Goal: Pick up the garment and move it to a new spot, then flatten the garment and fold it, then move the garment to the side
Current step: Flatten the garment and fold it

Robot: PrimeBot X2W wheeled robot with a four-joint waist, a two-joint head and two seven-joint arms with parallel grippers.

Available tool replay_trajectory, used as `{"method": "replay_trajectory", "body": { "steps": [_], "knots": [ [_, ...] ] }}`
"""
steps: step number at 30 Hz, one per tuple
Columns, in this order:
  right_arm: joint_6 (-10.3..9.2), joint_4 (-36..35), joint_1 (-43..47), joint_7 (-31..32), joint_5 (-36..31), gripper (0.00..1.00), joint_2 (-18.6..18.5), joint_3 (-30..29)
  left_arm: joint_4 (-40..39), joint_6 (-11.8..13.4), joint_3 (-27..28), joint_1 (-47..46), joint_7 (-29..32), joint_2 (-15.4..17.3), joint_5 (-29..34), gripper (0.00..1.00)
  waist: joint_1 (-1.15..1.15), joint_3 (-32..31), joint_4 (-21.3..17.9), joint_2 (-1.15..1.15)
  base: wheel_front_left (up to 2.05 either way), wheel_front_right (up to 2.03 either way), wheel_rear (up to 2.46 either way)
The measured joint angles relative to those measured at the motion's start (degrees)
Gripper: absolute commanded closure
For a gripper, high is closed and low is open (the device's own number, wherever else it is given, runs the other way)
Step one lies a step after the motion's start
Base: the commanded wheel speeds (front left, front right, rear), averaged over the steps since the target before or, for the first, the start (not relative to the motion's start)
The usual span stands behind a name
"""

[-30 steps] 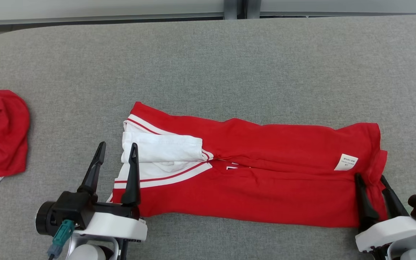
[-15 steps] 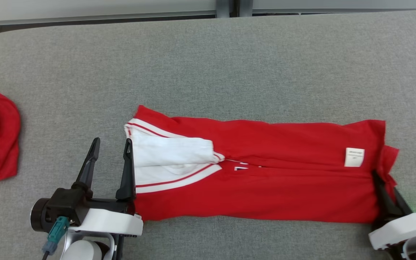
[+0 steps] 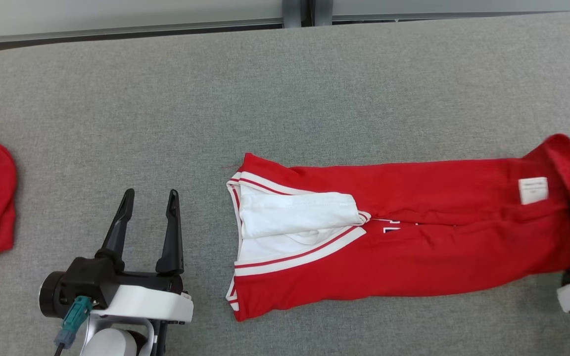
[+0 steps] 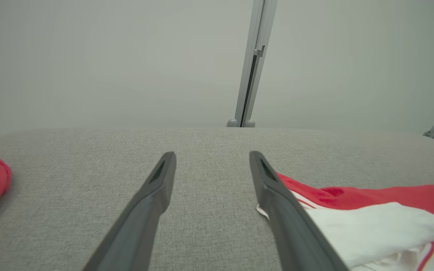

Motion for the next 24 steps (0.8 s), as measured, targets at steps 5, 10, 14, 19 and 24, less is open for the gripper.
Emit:
{"method": "replay_trajectory", "body": {
  "steps": [5, 10, 14, 19, 24],
  "knots": [
    [-0.01, -8.2, -1.0, 4.6, 3.0, 1.00, -0.1, 4.5, 0.1, -0.1, 0.2, 0.0, -0.1, 0.0, 0.0, 0.00, -0.01, -0.6, -0.4, 0.00, 0.00, 0.00, 0.00],
    [-0.01, -18.3, -2.6, 10.8, 7.4, 1.00, 2.5, 9.3, 0.3, -0.4, 0.2, 0.0, -0.2, 0.0, 0.0, 0.00, 0.00, -1.2, -0.2, 0.00, 0.00, 0.00, 0.00],
    [-0.07, -22.5, -4.4, 13.1, 10.4, 1.00, 6.9, 15.2, 0.5, -0.6, -0.2, -0.1, -0.2, -0.5, 0.0, 0.00, 0.00, -1.3, 0.7, 0.00, 0.00, 0.00, 0.00],
    [-0.07, -19.8, -8.4, 12.2, 13.6, 1.00, 13.7, 23.9, 0.9, -1.0, -0.6, -0.8, -0.2, -1.3, 0.0, 0.00, 0.00, -1.2, 2.8, 0.00, 0.00, 0.00, 0.00],
    [-0.07, -13.0, -11.9, 10.5, 14.4, 1.00, 16.5, 29.6, 1.0, -1.5, -0.6, -1.1, -0.2, -1.8, 0.1, 0.00, 0.00, -0.8, 4.5, 0.00, 0.00, 0.00, 0.00]
  ]
}}
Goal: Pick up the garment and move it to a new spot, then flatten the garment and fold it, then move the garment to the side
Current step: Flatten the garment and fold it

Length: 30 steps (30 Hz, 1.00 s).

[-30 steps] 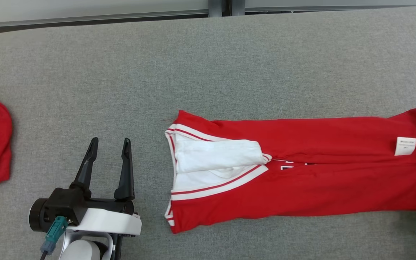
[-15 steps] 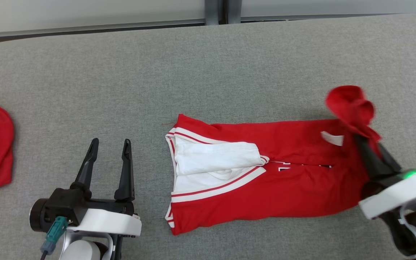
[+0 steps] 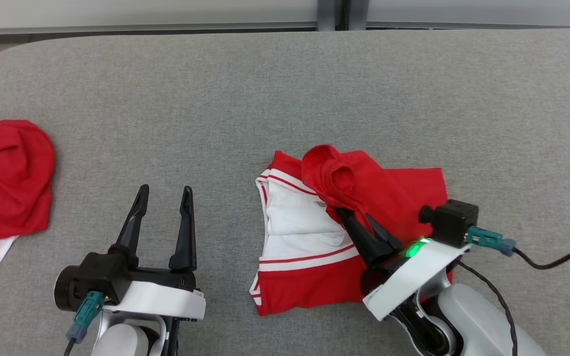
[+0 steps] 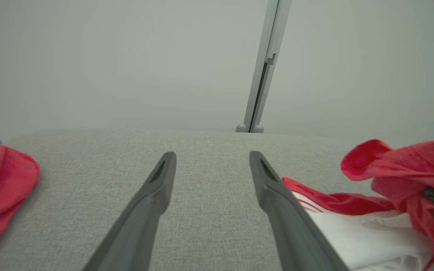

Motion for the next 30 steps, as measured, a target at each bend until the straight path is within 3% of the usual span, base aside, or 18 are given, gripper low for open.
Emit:
{"method": "replay_trajectory", "body": {
  "steps": [5, 8, 9, 10, 16, 19, 21, 26, 30],
  "knots": [
    [0.00, 5.5, -2.2, -3.0, 2.4, 1.00, 1.4, 2.8, 0.2, -0.1, 0.2, -0.1, 0.0, -0.5, 0.2, 0.00, 0.00, 0.5, 0.9, 0.00, 0.00, 0.00, 0.00],
    [0.00, 7.1, -3.5, -4.1, 3.5, 0.38, 1.8, 5.4, 0.2, -0.3, 0.4, -0.1, 0.0, -0.8, 0.5, 0.00, 0.00, 0.6, 0.9, 0.00, 0.00, 0.00, 0.00],
    [0.00, 7.7, -3.9, -4.5, 3.9, 0.09, 1.8, 6.1, 0.3, -0.5, 0.4, -0.1, 0.0, -0.9, 0.5, 0.00, 0.00, 0.6, 0.9, 0.00, 0.00, 0.00, 0.00],
    [0.00, 8.1, -4.3, -4.9, 4.2, 0.00, 1.7, 6.9, 0.3, -0.5, 0.5, -0.1, 0.0, -1.0, 0.5, 0.00, 0.00, 0.6, 0.8, 0.00, 0.00, 0.00, 0.00],
    [0.00, 4.7, -7.0, -8.5, 5.0, 0.00, 0.1, 12.5, 0.4, -0.8, 0.9, -0.1, 0.0, -1.4, 1.1, 0.00, 0.00, 0.7, 0.0, 0.00, 0.00, 0.00, 0.00],
    [0.00, 1.2, -8.1, -10.2, 3.8, 0.00, -2.1, 11.3, 0.4, -0.9, 1.3, -0.1, 0.0, -1.4, 1.3, 0.00, 0.00, 0.6, -0.6, 0.00, 0.00, 0.00, 0.00],
    [0.00, -0.3, -8.0, -10.6, 1.8, 0.00, -3.6, 7.1, 0.5, -0.9, 1.5, 0.0, 0.0, -1.4, 1.6, 0.00, 0.00, 0.5, -1.2, 0.00, 0.00, 0.00, 0.00],
    [0.00, -3.3, -1.9, -10.8, -10.0, 0.00, -5.1, -12.3, 0.4, -0.9, 2.0, 0.1, 0.0, -1.1, 2.0, 0.00, 0.00, 0.0, -2.4, 0.00, 0.00, 0.00, 0.00],
    [0.00, -4.2, 3.1, -10.8, -16.8, 0.00, -5.2, -20.7, 0.5, -0.9, 2.1, 0.6, 0.0, -0.8, 2.1, 0.00, 0.00, -0.6, -2.9, 0.00, 0.00, 0.00, 0.00]
  ]
}}
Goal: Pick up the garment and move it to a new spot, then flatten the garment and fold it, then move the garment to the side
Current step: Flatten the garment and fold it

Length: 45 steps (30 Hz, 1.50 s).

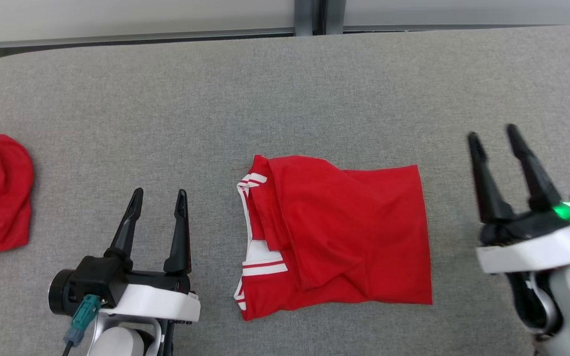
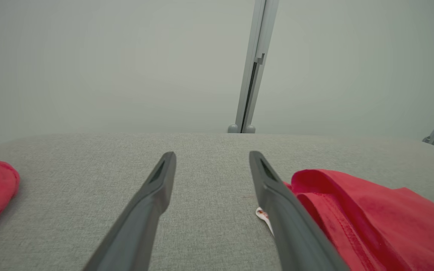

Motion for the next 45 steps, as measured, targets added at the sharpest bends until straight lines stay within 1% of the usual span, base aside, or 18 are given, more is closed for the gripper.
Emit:
{"method": "replay_trajectory", "body": {
  "steps": [3, 5, 11, 13, 16, 21, 36, 37, 38, 39, 42, 45],
  "knots": [
    [0.00, -0.7, 4.2, 0.0, -5.0, 0.00, -0.3, -6.0, 0.1, 0.0, 0.0, 0.3, 0.0, 0.3, 0.2, 0.00, 0.00, -0.7, -0.3, 0.00, 0.00, 0.00, 0.00],
    [0.00, -0.6, 7.1, 0.0, -7.8, 0.00, -0.5, -8.4, 0.1, 0.0, 0.0, 0.5, 0.0, 0.5, 0.3, 0.00, 0.00, -1.2, -0.5, 0.00, 0.00, 0.00, 0.00],
    [0.00, -0.8, 13.7, 0.0, -12.3, 0.00, 0.1, -12.3, 0.3, 0.3, -0.3, 2.1, 0.0, 1.3, 1.1, 0.00, 0.00, -3.1, -0.9, 0.00, 0.00, 0.00, 0.00],
    [0.00, -1.2, 15.2, 0.1, -13.4, 0.00, 0.7, -12.8, 0.4, 0.4, -0.2, 2.7, 0.0, 1.6, 1.1, 0.00, 0.00, -3.7, -1.0, 0.00, 0.00, 0.00, 0.00],
    [0.00, -1.8, 16.8, 0.3, -13.5, 0.00, 2.0, -13.5, 0.5, 0.5, -0.2, 3.6, 0.0, 2.0, 1.2, 0.00, 0.00, -4.6, -1.2, 0.00, 0.00, 0.00, 0.00],
    [0.00, -2.8, 18.1, 0.5, -13.7, 0.00, 3.3, -13.8, 0.7, 0.6, -0.4, 4.8, 0.0, 2.1, 1.0, 0.00, 0.00, -5.4, -1.2, 0.00, 0.00, 0.00, 0.00],
    [0.00, -3.4, 18.4, 1.4, -13.5, 0.00, 3.4, -13.3, 0.3, 1.0, -0.8, 5.0, 0.2, 2.4, 0.4, 0.00, 0.00, -5.0, -1.2, 0.00, 0.00, 0.00, 0.00],
    [0.00, -3.3, 18.4, 1.4, -13.5, 0.42, 3.4, -13.2, 0.3, 1.0, -0.9, 5.0, 0.2, 2.4, 0.4, 0.00, 0.00, -4.9, -1.1, 0.00, 0.00, 0.00, 0.00],
    [0.00, -3.2, 18.2, 1.4, -13.5, 0.92, 3.4, -13.0, 0.2, 1.0, -0.9, 5.0, 0.2, 2.4, 0.4, 0.00, 0.00, -4.7, -1.1, 0.00, 0.00, 0.00, 0.00],
    [0.00, -3.2, 18.0, 1.4, -13.3, 1.00, 3.4, -12.6, 0.1, 1.0, -1.0, 4.9, 0.2, 2.4, 0.4, 0.00, 0.00, -4.6, -1.0, 0.00, 0.00, 0.00, 0.00],
    [0.00, -2.3, 16.7, 1.6, -13.1, 1.00, 3.0, -9.6, 0.0, 1.0, -1.3, 3.9, 0.2, 2.4, 0.4, 0.00, 0.00, -3.7, -0.7, 0.00, 0.00, 0.00, 0.00],
    [0.00, -0.9, 14.4, 1.7, -12.3, 1.00, 3.1, -4.9, 0.0, 0.9, -1.5, 2.8, 0.2, 2.3, 0.4, 0.00, 0.00, -2.8, -0.2, 0.00, 0.00, 0.00, 0.00]
  ]
}}
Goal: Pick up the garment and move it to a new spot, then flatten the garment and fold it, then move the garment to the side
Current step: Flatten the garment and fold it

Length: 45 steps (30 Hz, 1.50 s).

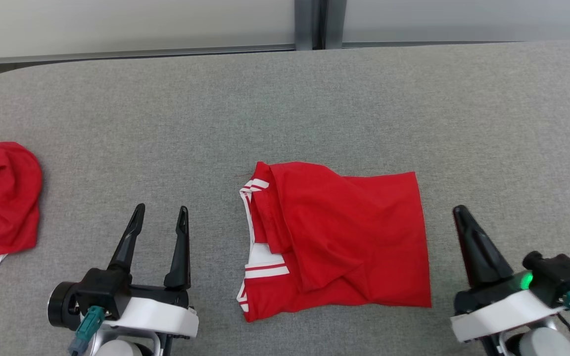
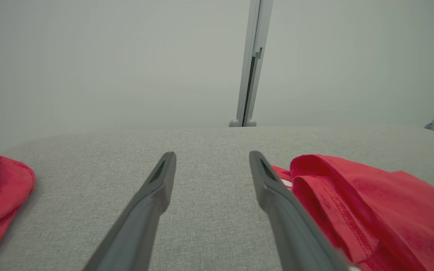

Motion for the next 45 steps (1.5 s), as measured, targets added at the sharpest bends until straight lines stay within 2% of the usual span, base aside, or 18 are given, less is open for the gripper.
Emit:
{"method": "replay_trajectory", "body": {
  "steps": [12, 14, 30, 35, 40, 42, 43, 45],
  "knots": [
    [0.00, 12.0, -10.6, -0.4, 7.4, 1.00, 2.1, 22.0, 1.3, -0.7, -1.0, -3.2, -0.1, -1.9, -0.2, 0.00, 0.00, 3.1, 3.4, 0.00, 0.00, 0.00, 0.00],
    [0.00, 13.1, -11.3, -0.9, 8.6, 1.00, 2.0, 24.1, 1.3, -0.8, -0.8, -3.7, -0.2, -2.1, -0.2, 0.00, 0.00, 3.4, 3.7, 0.00, 0.00, 0.00, 0.00],
    [-0.18, 17.5, -17.4, -1.9, 16.1, 1.00, 1.5, 38.3, 0.7, -1.9, 0.4, -3.7, -0.2, -3.2, 1.1, 0.00, 0.00, 4.7, 3.6, 0.00, 0.00, 0.00, 0.00],
    [-0.19, 18.2, -19.0, -1.9, 17.8, 1.00, 1.8, 39.7, 0.8, -2.3, 0.7, -3.9, -0.2, -3.5, 1.2, 0.00, 0.00, 4.6, 3.5, 0.00, 0.00, 0.00, 0.00],
    [-0.10, 13.7, -19.0, -1.8, 18.0, 1.00, 2.2, 38.3, 1.0, -2.4, 1.3, -3.8, -0.2, -3.6, 1.6, 0.00, 0.00, 4.2, 3.0, 0.00, 0.00, 0.00, 0.00],
    [-0.09, 10.1, -19.0, -1.9, 17.3, 0.05, 2.2, 35.2, 1.0, -2.5, 1.6, -3.7, -0.2, -3.6, 1.6, 0.00, 0.00, 3.8, 2.6, 0.00, 0.00, 0.00, 0.00],
    [-0.09, 8.5, -18.7, -1.8, 16.5, 0.00, 1.9, 33.7, 1.0, -2.5, 1.6, -3.6, -0.2, -3.6, 1.7, 0.00, 0.00, 3.6, 2.4, 0.00, 0.00, 0.00, 0.00],
    [-0.09, 5.7, -17.4, -1.8, 15.5, 0.00, 1.4, 29.5, 1.0, -2.5, 1.8, -3.6, -0.2, -3.5, 1.8, 0.00, 0.00, 3.1, 1.9, 0.00, 0.00, 0.00, 0.00]
  ]
}}
